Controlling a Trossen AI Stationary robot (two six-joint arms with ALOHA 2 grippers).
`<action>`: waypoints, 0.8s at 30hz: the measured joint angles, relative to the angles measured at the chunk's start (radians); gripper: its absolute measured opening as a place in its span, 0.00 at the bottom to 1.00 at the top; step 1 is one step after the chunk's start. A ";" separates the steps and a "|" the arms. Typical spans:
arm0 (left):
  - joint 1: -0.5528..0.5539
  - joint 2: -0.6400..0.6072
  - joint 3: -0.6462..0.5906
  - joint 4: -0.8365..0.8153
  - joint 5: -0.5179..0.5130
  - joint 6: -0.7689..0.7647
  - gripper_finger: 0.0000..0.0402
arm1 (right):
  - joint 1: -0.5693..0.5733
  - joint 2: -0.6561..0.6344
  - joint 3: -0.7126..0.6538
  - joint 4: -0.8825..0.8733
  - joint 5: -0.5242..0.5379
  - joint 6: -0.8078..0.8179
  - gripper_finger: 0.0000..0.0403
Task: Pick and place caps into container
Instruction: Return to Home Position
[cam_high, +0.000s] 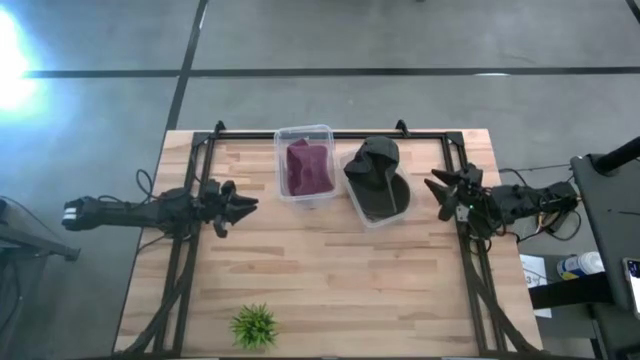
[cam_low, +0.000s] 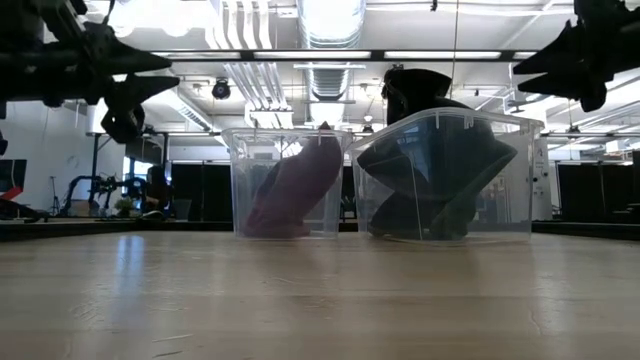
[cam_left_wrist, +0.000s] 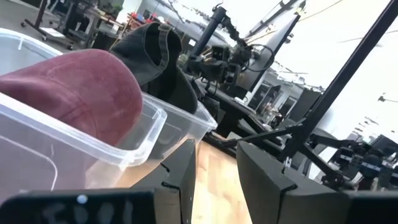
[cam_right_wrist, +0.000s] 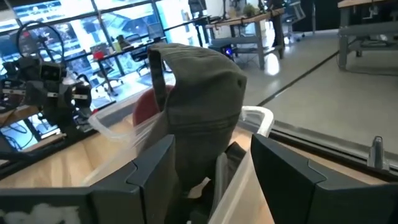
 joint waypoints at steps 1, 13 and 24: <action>0.000 0.000 0.000 0.000 0.000 0.000 0.27 | 0.001 0.001 0.000 0.000 -0.004 0.000 0.51; -0.001 0.002 -0.012 -0.033 0.000 -0.002 0.27 | 0.000 0.001 0.000 0.001 -0.005 0.000 0.51; 0.006 -0.170 -0.013 -0.106 0.185 0.394 0.27 | 0.000 0.002 0.000 0.001 -0.006 0.000 0.51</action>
